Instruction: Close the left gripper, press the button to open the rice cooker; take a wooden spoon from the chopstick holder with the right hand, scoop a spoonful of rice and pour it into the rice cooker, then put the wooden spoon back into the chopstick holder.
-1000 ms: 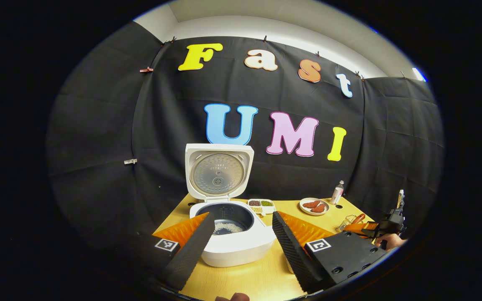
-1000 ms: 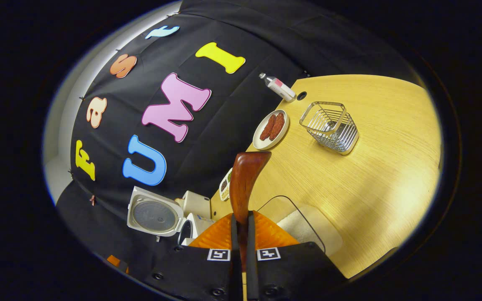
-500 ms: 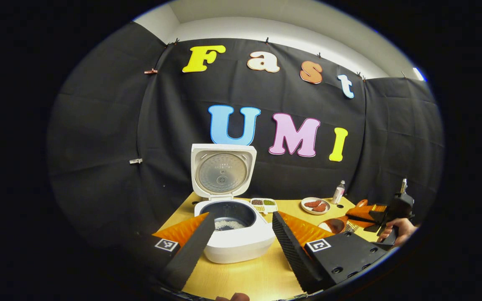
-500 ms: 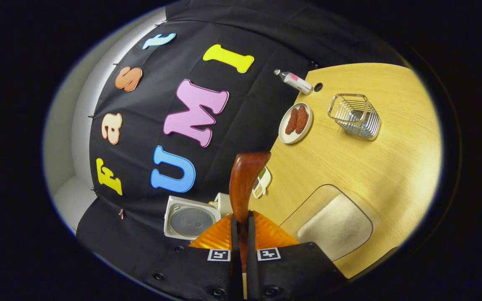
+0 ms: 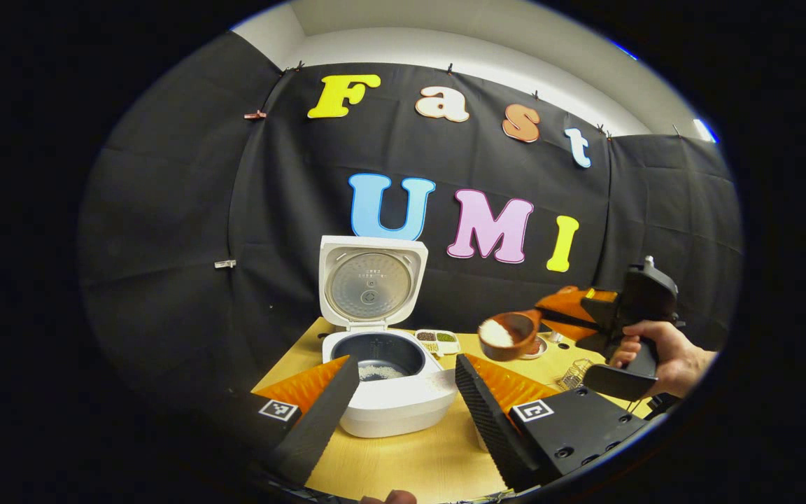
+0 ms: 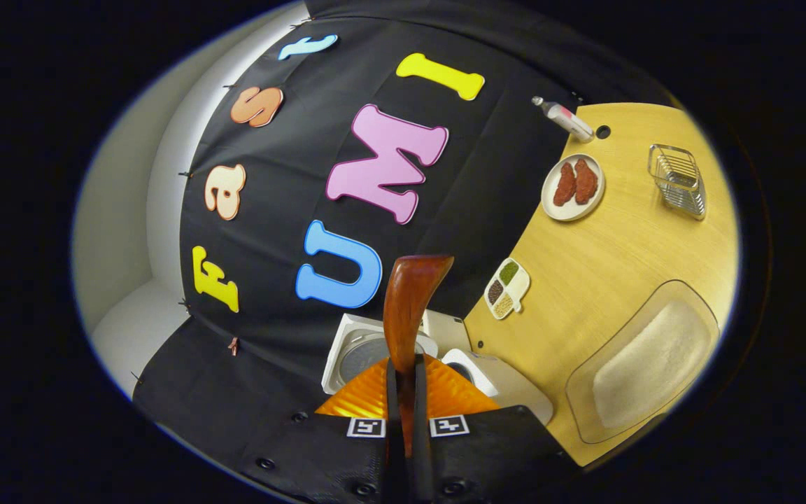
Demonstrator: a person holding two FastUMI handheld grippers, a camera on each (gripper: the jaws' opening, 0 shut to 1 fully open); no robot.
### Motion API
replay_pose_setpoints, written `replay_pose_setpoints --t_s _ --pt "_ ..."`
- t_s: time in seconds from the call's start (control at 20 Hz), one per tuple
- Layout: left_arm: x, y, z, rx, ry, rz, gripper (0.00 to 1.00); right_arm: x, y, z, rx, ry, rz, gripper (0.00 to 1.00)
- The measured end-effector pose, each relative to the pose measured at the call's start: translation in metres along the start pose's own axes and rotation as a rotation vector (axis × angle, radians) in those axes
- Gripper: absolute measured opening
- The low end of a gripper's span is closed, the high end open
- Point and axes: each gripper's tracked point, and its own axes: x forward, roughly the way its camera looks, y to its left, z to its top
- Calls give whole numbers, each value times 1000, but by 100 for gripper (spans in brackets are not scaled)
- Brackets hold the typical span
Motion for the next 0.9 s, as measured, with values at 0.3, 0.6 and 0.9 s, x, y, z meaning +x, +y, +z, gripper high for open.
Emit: replay_pose_setpoints --t_s 0.3,0.6,0.9 --pt "2 8 -5 -18 13 9 96 66 26 -47 -70 36 4 8" --pt "6 30 -7 -35 15 28 95 125 20 -74 -231 29 -45 8" --pt "13 39 -12 -49 23 39 95 156 7 -89 -422 20 -99 8"
